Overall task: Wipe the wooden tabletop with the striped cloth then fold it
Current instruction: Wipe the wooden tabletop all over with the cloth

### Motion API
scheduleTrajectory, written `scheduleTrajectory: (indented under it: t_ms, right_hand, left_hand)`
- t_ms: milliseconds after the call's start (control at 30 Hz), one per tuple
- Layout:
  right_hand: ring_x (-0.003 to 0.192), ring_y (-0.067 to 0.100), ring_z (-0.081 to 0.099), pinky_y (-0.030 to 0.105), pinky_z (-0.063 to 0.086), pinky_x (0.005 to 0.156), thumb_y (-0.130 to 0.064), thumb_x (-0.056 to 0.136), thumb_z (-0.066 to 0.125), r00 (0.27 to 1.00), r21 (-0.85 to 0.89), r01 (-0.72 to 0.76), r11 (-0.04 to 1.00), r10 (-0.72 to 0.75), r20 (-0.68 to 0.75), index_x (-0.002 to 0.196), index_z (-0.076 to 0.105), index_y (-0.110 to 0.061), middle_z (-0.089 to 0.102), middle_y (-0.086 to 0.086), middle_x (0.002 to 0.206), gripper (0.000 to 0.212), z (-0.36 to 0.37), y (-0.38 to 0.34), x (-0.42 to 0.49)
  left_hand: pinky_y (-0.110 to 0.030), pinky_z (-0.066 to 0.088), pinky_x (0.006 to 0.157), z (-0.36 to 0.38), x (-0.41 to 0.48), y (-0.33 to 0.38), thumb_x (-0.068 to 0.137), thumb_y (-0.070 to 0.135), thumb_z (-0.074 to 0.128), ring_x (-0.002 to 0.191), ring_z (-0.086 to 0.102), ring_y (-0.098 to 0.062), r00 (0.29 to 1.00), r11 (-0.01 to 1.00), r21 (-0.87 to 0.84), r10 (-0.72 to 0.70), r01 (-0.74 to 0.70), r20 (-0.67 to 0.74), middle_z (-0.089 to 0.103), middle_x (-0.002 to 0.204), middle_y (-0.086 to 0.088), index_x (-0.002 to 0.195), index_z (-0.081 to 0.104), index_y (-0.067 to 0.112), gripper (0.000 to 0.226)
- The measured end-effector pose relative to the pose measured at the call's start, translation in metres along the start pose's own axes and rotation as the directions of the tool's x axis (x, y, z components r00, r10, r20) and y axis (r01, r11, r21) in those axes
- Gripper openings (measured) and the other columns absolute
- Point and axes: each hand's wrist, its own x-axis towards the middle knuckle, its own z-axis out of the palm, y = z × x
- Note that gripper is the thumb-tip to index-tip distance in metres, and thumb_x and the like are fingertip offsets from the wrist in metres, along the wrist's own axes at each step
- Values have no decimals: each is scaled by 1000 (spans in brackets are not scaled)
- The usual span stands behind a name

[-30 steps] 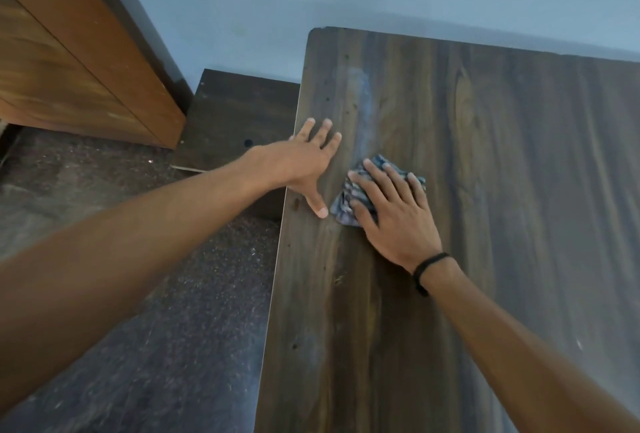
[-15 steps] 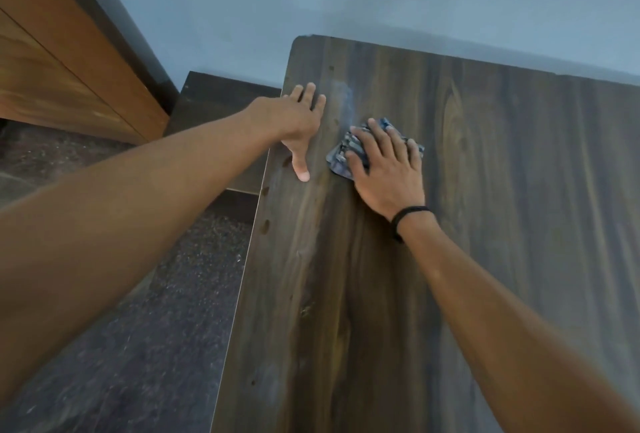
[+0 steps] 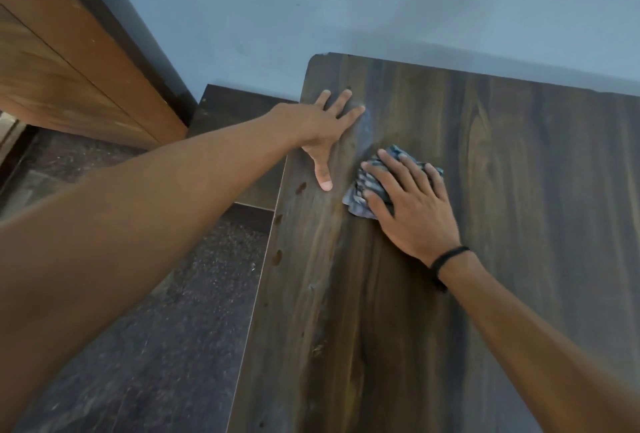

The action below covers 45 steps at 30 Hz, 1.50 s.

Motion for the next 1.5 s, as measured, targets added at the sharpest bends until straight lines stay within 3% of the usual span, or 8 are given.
scheduleTrajectory:
  t_ms: [167,333,467,633,800,933,1100,1500]
  right_hand:
    - [155,20,12,50,1,125,-56,103,26,976,88,-213,973,217,-37,153,30,-42,21,-7,167,52,-10,7,58]
    - [155,16,12,46,3,126,-59,102,22,1000,13,21,1000,-21,9,154,28,-44,21,-12,166,55,-3,2,37]
    - [155,20,13,49,2,125,-56,103,26,976,87,-206,975,211,-47,152,31,-41,22,-7,166,52,-15,14,90]
    - [155,17,11,47,2,126,-59,102,23,1000,24,13,1000,-13,6,155,27,-43,20,-10,167,55,-10,13,65]
    - [155,20,10,49,-1,125,-55,104,27,975,92,-217,972,220,-31,155,27,-41,18,-7,168,53,-19,23,118]
    - [155,17,11,45,2,126,-57,104,23,999,19,35,999,-35,7,156,24,-42,18,-10,167,54,-13,15,96]
    - [155,20,10,48,1,125,-54,104,27,975,109,-218,970,222,-30,156,27,-39,18,-7,168,53,-27,32,155]
    - [155,21,9,50,0,125,-54,104,26,992,83,-125,989,126,-6,156,25,-38,16,-6,168,55,-26,21,178]
  left_hand:
    - [-63,17,118,-3,3,4,46,58,92,146,-29,-35,1000,1000,-8,-10,10,0,-43,155,0,149,-33,30,164]
    - [-62,15,119,1,4,1,47,56,93,146,-30,-32,1000,998,-66,11,-12,-19,-40,157,2,151,-30,22,165]
    - [-59,14,120,2,8,-7,49,59,91,146,-31,-29,1000,998,-59,18,-19,-22,-40,156,3,150,-32,15,164]
    - [-56,5,122,-17,22,-27,53,63,87,147,-28,-32,997,997,-68,-30,25,-74,-36,158,-5,150,-30,12,161]
    - [-57,8,121,-22,34,-36,51,65,87,147,-28,-32,998,998,-40,-57,56,-19,-38,157,-5,149,-31,12,162]
    - [-56,7,122,-19,32,-36,53,63,87,146,-29,-32,997,996,-56,-67,65,-28,-38,157,-5,150,-31,12,161]
    - [-56,8,121,-25,34,-30,54,62,87,146,-28,-35,996,996,-16,-92,92,2,-39,156,-8,148,-33,9,161]
    - [-53,6,120,-22,31,-30,54,61,88,146,-28,-33,996,995,-54,-81,80,-24,-38,157,-7,150,-31,10,161]
